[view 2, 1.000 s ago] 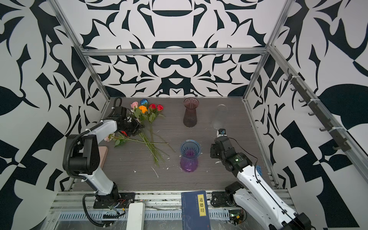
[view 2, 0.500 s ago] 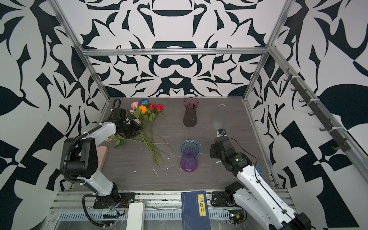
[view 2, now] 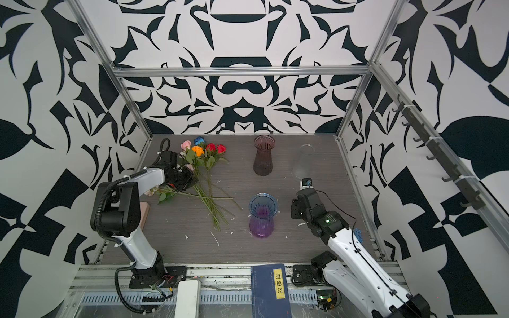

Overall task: Arrange flowers in a vase
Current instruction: Pick up the flower from the flowers, then place the flower in the vase.

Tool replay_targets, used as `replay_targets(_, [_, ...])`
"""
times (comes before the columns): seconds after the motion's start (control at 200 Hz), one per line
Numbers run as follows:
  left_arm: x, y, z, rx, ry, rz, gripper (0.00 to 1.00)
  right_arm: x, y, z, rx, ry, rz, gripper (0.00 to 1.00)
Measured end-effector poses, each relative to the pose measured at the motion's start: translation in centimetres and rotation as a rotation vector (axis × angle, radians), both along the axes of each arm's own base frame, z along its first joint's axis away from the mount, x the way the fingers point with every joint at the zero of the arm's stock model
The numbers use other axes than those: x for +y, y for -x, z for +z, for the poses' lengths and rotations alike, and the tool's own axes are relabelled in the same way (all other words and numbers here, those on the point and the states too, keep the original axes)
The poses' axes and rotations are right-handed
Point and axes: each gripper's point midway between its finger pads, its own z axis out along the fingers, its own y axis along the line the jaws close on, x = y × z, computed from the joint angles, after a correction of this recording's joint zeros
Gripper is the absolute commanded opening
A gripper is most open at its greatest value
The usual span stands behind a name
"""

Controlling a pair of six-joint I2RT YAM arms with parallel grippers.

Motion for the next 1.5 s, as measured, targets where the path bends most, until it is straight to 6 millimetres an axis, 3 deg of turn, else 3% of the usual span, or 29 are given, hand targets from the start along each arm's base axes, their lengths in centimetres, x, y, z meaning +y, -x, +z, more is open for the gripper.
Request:
replay_targets(0.185, [0.0, -0.7, 1.1, -0.035, 0.000, 0.004, 0.00, 0.0, 0.0, 0.0, 0.000, 0.001, 0.001, 0.46])
replay_targets(0.31, [0.1, -0.7, 4.5, -0.111, -0.005, 0.004, 0.00, 0.0, 0.0, 0.0, 0.000, 0.001, 0.001, 0.46])
replay_targets(0.375, [0.1, -0.9, 8.0, -0.198, -0.005, -0.003, 0.00, 0.0, 0.0, 0.0, 0.000, 0.002, 0.002, 0.46])
replay_targets(0.48, [-0.2, -1.0, 15.4, -0.392, 0.017, -0.027, 0.00, 0.0, 0.0, 0.0, -0.002, 0.001, 0.002, 0.46])
replay_targets(0.645, [-2.5, 1.4, 27.5, -0.719, 0.086, -0.137, 0.00, -0.1, 0.2, 0.0, -0.010, -0.003, 0.002, 0.46])
replay_targets(0.745, [-5.9, 4.4, 34.2, -0.911, 0.115, -0.266, 0.00, -0.1, 0.2, 0.2, -0.020, -0.007, 0.002, 0.46])
replay_targets(0.83, [-9.5, 8.4, 39.5, -1.072, 0.150, -0.403, 0.00, -0.1, 0.1, 0.3, -0.024, -0.009, 0.002, 0.45])
replay_targets(0.89, [-11.2, 11.3, 42.3, -1.161, 0.180, -0.482, 0.00, -0.1, 0.1, 0.2, -0.023, -0.009, 0.003, 0.45])
replay_targets(0.96, [-11.9, 13.9, 44.7, -1.245, 0.204, -0.532, 0.00, -0.1, 0.2, 0.2, -0.021, -0.008, 0.003, 0.45])
replay_targets(1.08, [-12.7, 16.3, 46.9, -1.329, 0.252, -0.579, 0.00, -0.1, 0.2, 0.1, -0.021, -0.007, 0.003, 0.45])
replay_targets(1.19, [-15.3, 17.9, 47.4, -1.359, 0.320, -0.657, 0.00, -0.1, 0.2, 0.1, -0.021, -0.008, 0.002, 0.45])
replay_targets(1.375, [-21.0, 18.3, 44.4, -1.308, 0.352, -0.805, 0.00, -0.1, 0.2, 0.3, -0.030, -0.011, 0.002, 0.45])
replay_targets(1.501, [-23.1, 18.1, 42.6, -1.285, 0.332, -0.854, 0.00, -0.1, 0.2, 0.5, -0.036, -0.014, 0.002, 0.45])
